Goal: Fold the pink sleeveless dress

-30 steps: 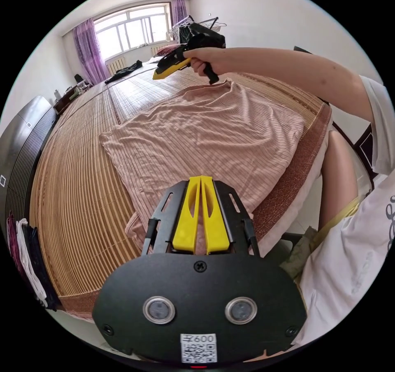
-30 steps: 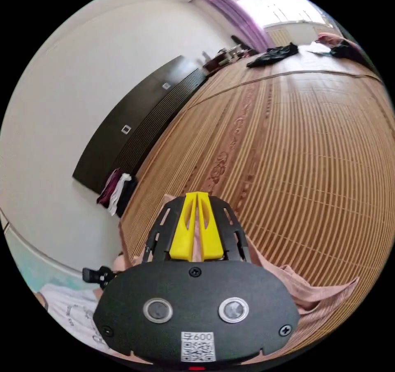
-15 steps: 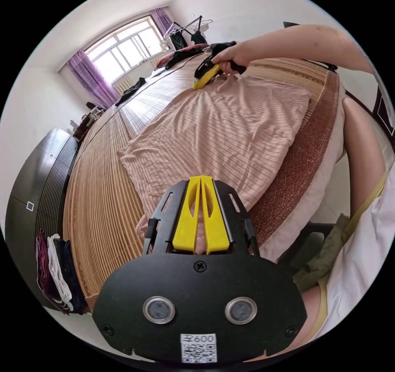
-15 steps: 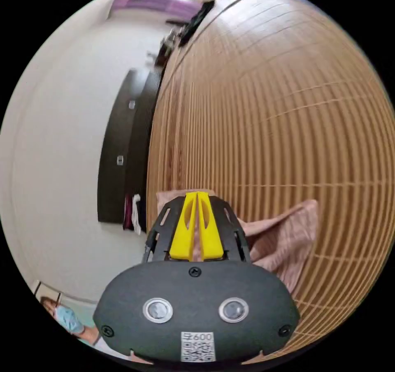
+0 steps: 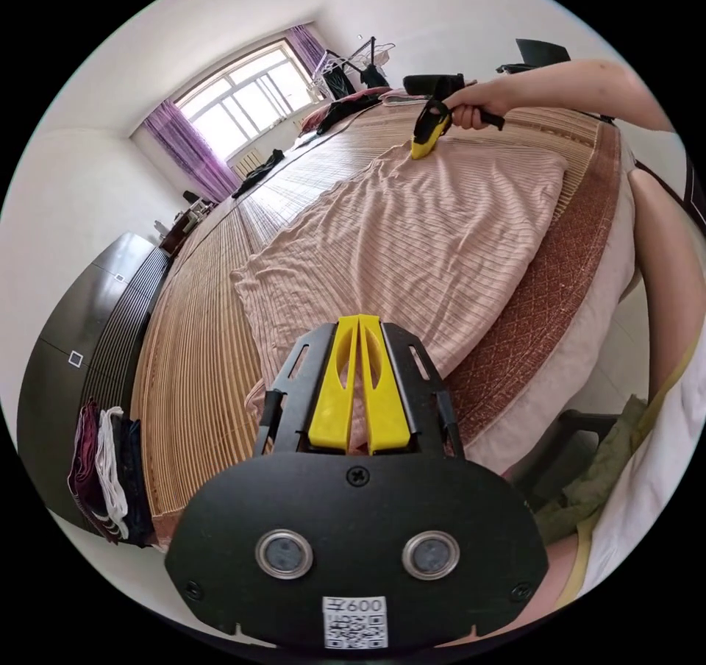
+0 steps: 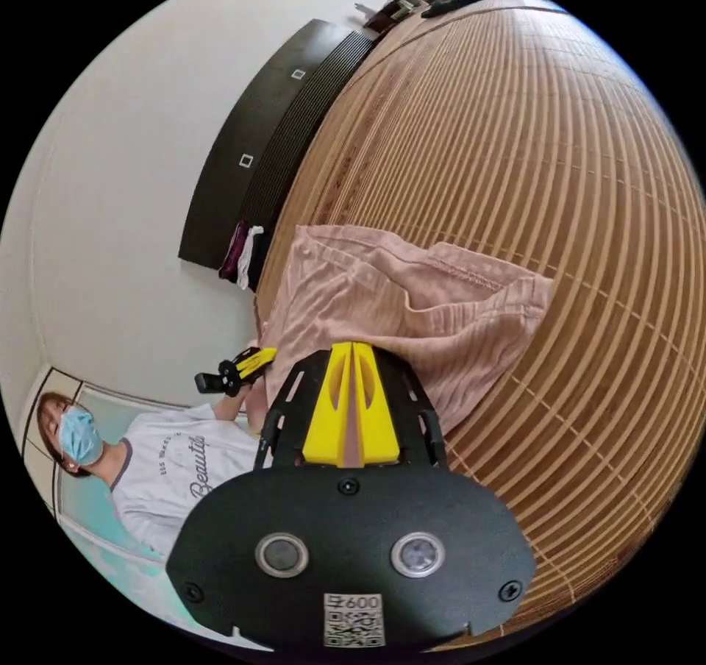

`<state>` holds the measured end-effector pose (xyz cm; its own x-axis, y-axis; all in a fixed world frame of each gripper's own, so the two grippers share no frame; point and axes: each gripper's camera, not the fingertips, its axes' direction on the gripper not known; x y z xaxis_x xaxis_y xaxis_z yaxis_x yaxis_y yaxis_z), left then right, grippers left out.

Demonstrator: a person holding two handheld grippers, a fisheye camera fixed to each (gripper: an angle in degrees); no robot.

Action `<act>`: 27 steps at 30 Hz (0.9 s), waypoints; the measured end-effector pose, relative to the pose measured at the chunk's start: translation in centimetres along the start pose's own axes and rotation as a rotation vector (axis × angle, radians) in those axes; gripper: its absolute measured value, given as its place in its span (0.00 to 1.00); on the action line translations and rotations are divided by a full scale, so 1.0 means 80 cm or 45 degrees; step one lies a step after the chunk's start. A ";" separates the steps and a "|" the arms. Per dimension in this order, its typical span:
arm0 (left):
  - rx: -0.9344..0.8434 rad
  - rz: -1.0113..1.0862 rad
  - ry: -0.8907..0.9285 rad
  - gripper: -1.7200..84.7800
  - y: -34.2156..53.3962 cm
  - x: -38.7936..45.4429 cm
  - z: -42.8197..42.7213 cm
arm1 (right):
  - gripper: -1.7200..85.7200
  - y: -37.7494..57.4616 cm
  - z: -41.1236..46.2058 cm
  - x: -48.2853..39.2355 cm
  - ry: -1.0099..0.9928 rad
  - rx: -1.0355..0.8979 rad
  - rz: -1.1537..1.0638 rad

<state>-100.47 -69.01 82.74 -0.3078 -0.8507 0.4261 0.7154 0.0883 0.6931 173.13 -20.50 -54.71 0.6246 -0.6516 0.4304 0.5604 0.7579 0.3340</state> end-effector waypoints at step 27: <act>0.048 -0.603 0.772 0.09 0.161 -0.346 -0.048 | 0.06 0.332 -0.033 -0.118 0.163 -0.108 -0.204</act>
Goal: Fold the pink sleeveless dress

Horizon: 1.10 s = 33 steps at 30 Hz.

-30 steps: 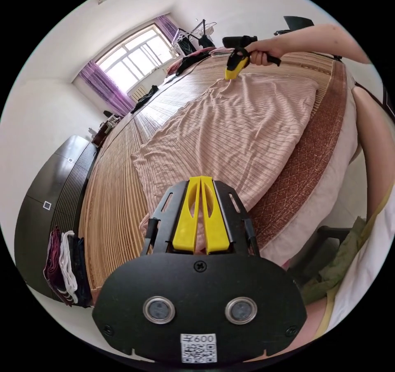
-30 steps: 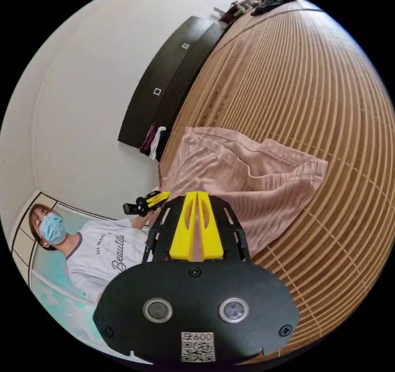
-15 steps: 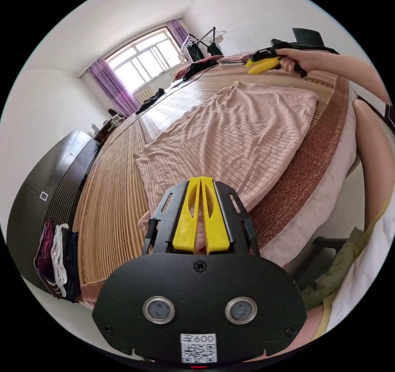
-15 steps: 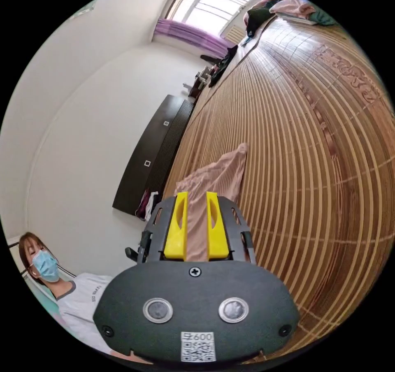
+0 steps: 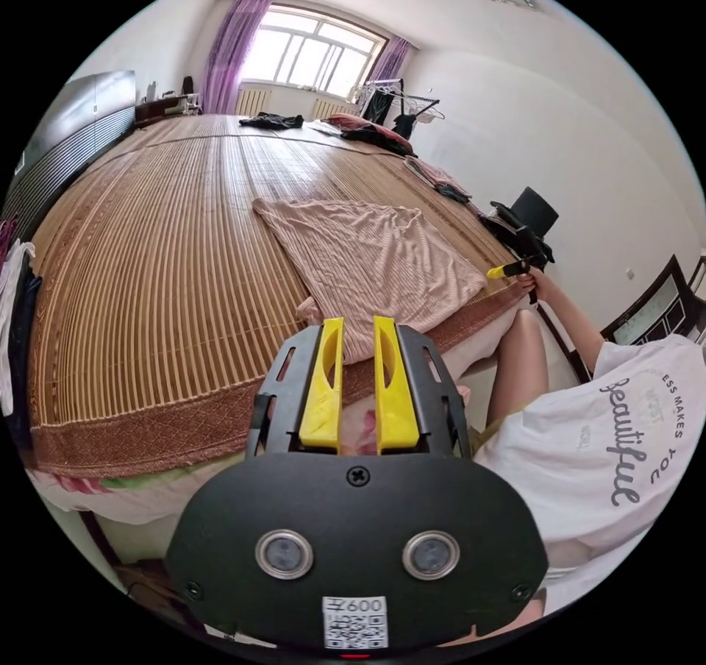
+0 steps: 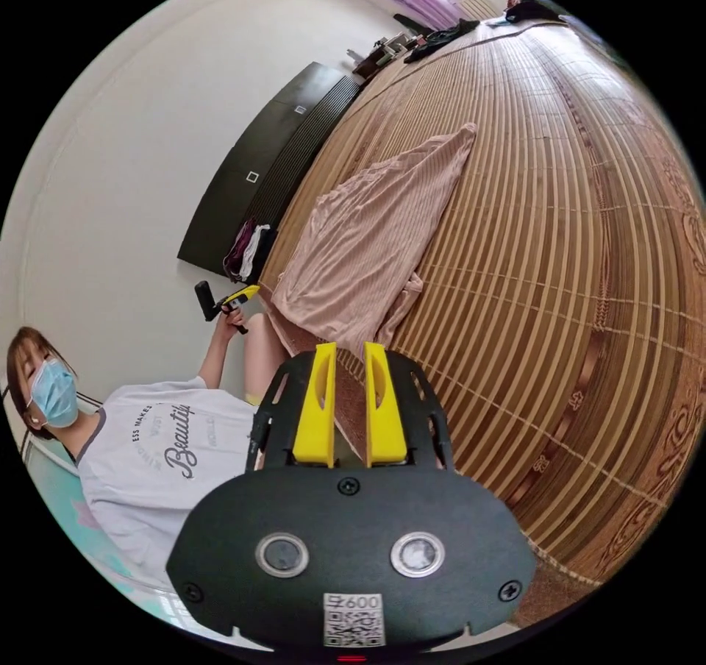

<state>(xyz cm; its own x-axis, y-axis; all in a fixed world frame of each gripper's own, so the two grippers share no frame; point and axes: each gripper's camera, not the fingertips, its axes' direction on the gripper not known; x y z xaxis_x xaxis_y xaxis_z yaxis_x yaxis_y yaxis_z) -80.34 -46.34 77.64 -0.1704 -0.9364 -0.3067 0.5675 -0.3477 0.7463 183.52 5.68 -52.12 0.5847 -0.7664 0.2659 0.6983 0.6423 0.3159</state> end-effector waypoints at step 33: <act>0.186 0.062 -0.009 0.04 0.029 -0.101 -0.132 | 0.01 0.110 -0.150 -0.008 -0.125 0.219 -0.079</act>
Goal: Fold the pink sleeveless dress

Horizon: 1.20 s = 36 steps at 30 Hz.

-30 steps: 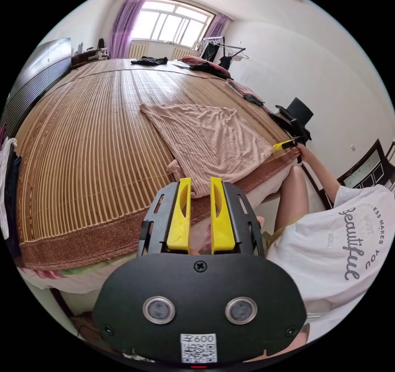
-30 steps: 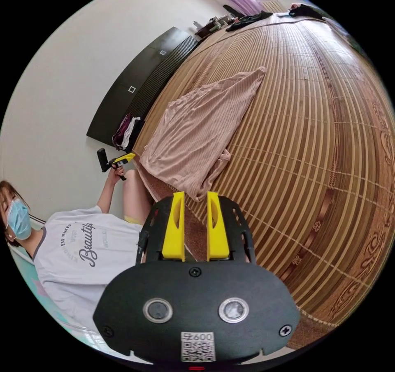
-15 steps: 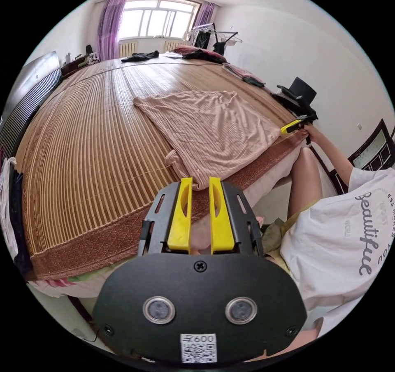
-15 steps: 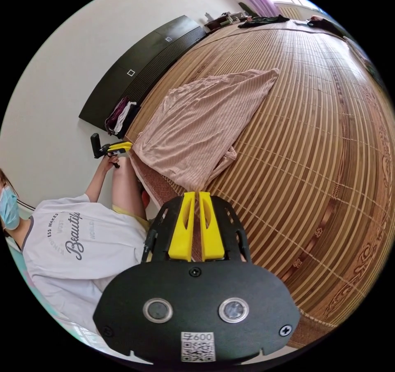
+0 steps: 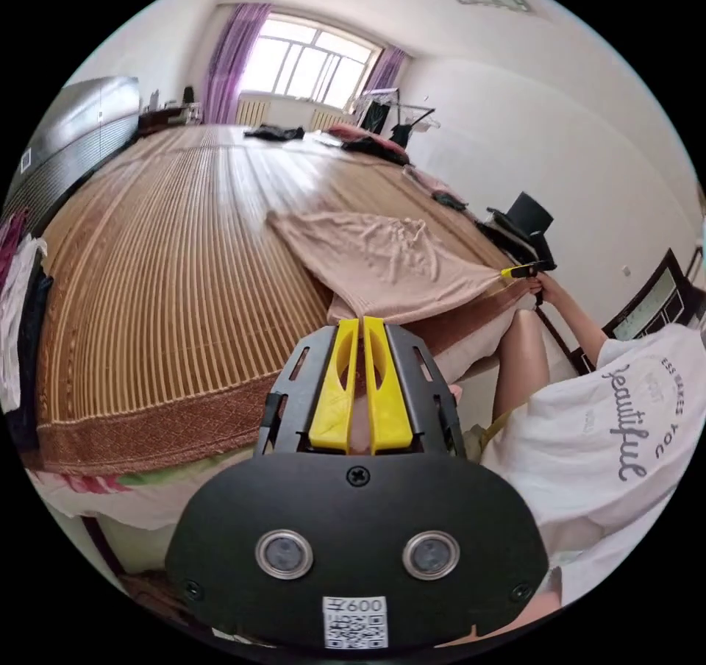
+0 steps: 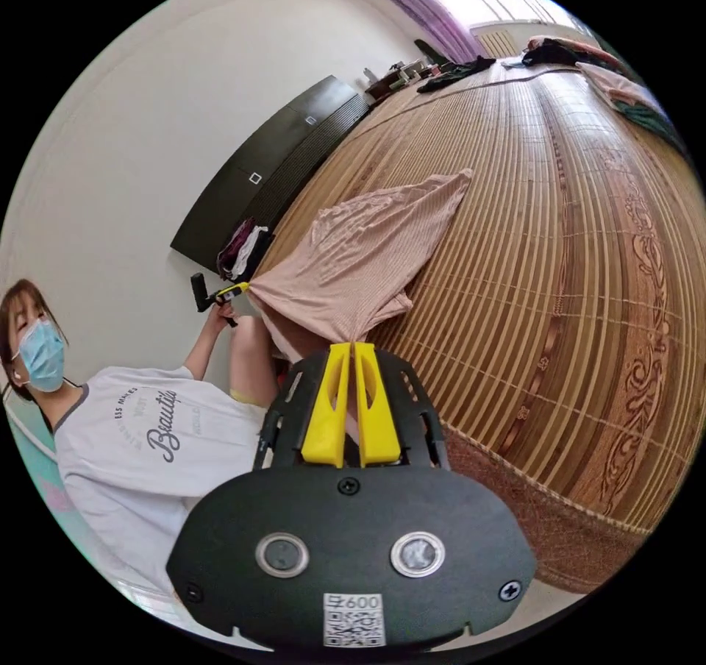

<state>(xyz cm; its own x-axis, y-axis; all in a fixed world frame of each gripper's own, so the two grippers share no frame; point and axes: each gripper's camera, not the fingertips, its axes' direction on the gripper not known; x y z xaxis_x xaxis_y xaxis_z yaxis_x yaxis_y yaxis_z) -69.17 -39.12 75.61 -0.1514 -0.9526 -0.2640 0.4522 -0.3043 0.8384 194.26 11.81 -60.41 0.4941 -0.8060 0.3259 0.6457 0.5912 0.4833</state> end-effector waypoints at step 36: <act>0.347 0.156 -0.041 0.05 -0.158 -0.090 0.037 | 0.01 -0.172 -0.097 0.060 -0.055 0.232 -0.038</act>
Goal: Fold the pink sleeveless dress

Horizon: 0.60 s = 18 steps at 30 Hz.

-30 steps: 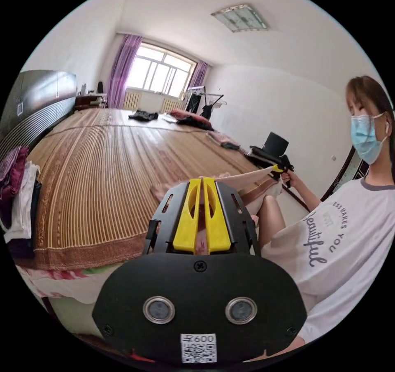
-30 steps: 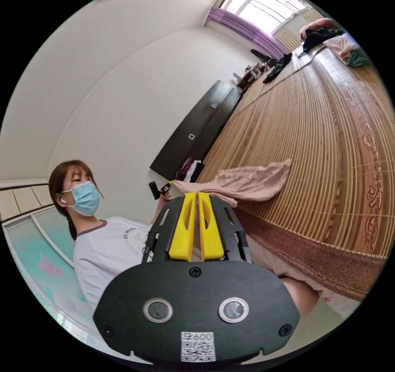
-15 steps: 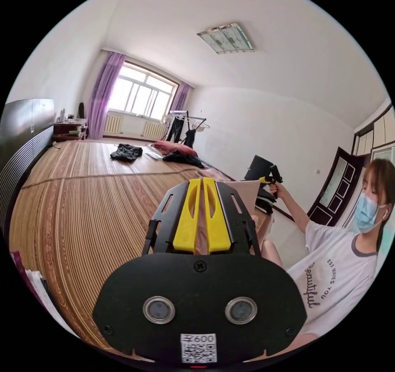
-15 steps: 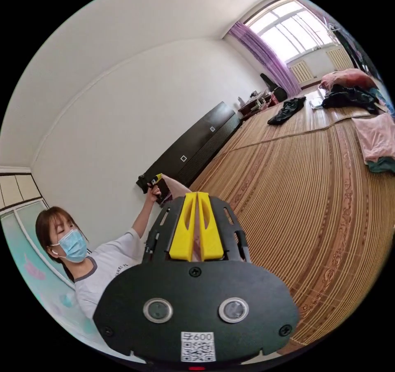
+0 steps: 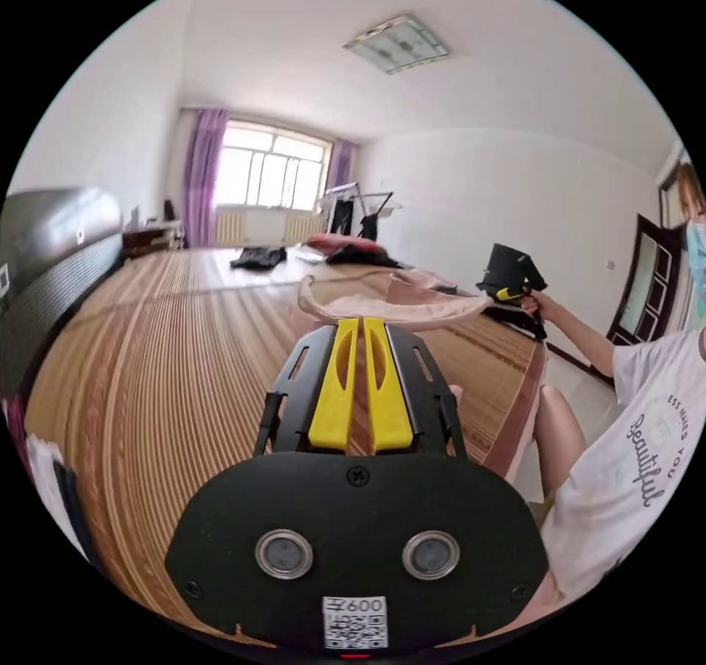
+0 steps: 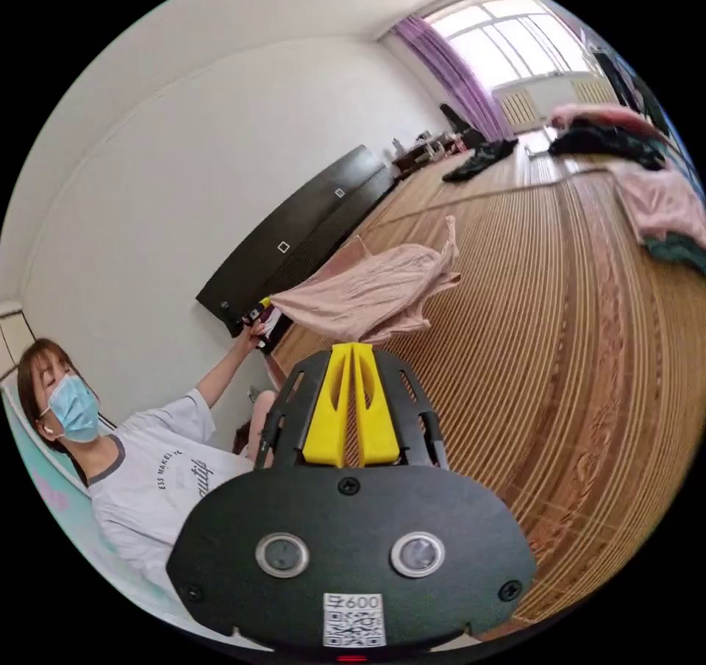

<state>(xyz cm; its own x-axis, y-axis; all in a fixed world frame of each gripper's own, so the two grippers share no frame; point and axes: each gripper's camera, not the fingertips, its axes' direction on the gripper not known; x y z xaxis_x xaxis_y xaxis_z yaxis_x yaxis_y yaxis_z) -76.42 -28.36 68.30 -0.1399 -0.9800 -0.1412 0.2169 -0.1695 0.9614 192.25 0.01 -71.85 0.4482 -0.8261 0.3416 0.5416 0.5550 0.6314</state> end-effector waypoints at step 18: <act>-0.461 -0.171 -0.055 0.04 0.142 0.021 0.037 | 0.01 -0.007 0.217 0.006 0.598 -0.258 0.005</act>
<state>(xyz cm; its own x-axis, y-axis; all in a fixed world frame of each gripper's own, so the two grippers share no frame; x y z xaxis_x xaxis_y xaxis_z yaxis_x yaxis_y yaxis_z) -77.06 -31.62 79.65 -0.2294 -0.9427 -0.2423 0.5201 -0.3291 0.7881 179.85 -2.38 -59.96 0.6967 -0.7164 -0.0356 0.6453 0.6043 0.4673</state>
